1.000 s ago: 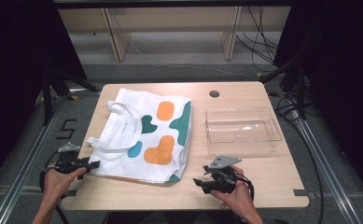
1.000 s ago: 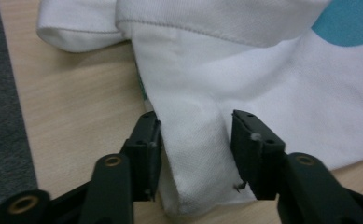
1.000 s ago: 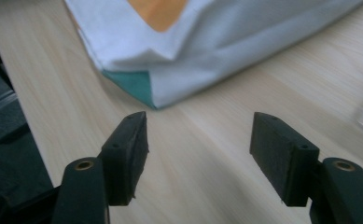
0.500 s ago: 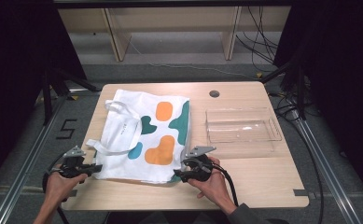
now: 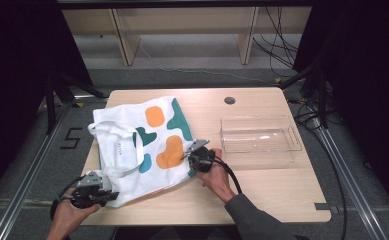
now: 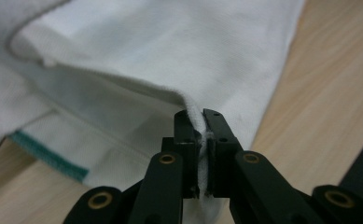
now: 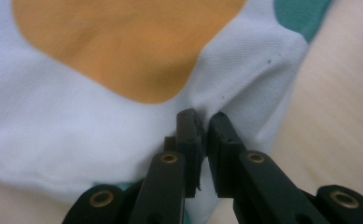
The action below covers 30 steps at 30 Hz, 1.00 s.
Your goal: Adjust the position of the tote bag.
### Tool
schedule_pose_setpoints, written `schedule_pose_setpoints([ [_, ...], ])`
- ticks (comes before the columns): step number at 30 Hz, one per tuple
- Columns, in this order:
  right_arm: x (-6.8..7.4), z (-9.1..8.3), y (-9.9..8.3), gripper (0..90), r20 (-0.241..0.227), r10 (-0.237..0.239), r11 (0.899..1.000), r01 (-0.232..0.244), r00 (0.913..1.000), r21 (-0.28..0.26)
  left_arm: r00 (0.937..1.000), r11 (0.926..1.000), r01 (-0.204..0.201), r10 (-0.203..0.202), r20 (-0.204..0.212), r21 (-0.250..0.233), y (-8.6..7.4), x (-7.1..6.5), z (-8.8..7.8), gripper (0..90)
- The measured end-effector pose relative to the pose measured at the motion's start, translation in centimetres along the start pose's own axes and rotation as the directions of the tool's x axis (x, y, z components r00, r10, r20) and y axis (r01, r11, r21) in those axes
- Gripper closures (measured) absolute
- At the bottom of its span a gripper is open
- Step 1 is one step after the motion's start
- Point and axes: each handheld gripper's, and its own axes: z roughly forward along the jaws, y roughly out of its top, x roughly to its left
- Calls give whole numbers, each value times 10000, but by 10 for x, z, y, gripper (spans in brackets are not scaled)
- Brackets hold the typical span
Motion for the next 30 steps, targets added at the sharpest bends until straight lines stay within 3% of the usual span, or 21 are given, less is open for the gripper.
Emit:
schedule_pose_setpoints([
  [2,-3,3,5,839,254,-15,10000,15,9997,7,9998,9999,-165,164,109,39,3,-6,3,844],
  [3,-6,5,10,833,488,-289,9995,282,9984,149,9983,9985,-533,530,249,107,6,-10,6,842],
  [4,-8,8,14,819,705,-326,9994,314,9970,174,9991,9994,-337,336,240,29,8,-18,11,840],
  [5,-9,9,17,792,933,-234,9997,236,9954,-8,9975,9984,-574,572,425,18,11,-22,16,839],
  [7,-13,8,20,691,1270,149,9997,-123,9918,-212,9973,9981,-621,618,403,60,17,-31,24,836],
  [9,-14,2,22,639,1019,708,9958,-643,9923,-660,9965,9978,-658,655,516,45,23,-37,31,829],
  [10,-9,-7,23,595,805,574,9946,-500,9951,-913,9954,9971,-756,747,601,123,29,-42,36,826],
  [12,-7,-12,23,591,617,487,9936,-421,9969,-1045,9957,9968,-793,787,498,92,32,-44,40,820],
  [13,-2,-22,20,575,143,397,9931,-379,9991,-1107,9938,9954,-952,945,579,103,36,-48,42,817],
  [17,4,-31,12,567,-9,259,9914,-258,9997,-1280,9897,9910,-1335,1326,547,128,48,-62,56,806],
  [19,6,-39,3,565,-248,135,9933,-163,9996,-1143,9877,9906,-1360,1368,763,-157,56,-73,65,793],
  [22,10,-42,-1,560,-346,134,9925,-175,9993,-1210,9851,9893,-1432,1453,923,-292,60,-79,66,734],
  [24,15,-45,-4,550,-431,11,9921,-65,9991,-1252,9837,9899,-1306,1363,1175,-555,60,-82,58,687],
  [26,20,-50,-6,536,-615,-91,9927,16,9981,-1204,9859,9919,-638,797,1470,-1102,56,-83,45,574],
  [28,28,-54,-7,524,-1114,-197,9907,44,9936,-1358,9864,9927,-522,681,1493,-1084,51,-81,30,455],
  [30,40,-54,-8,503,-1576,-286,9895,56,9871,-1448,9914,9872,-144,348,1261,-1591,45,-78,14,394],
])
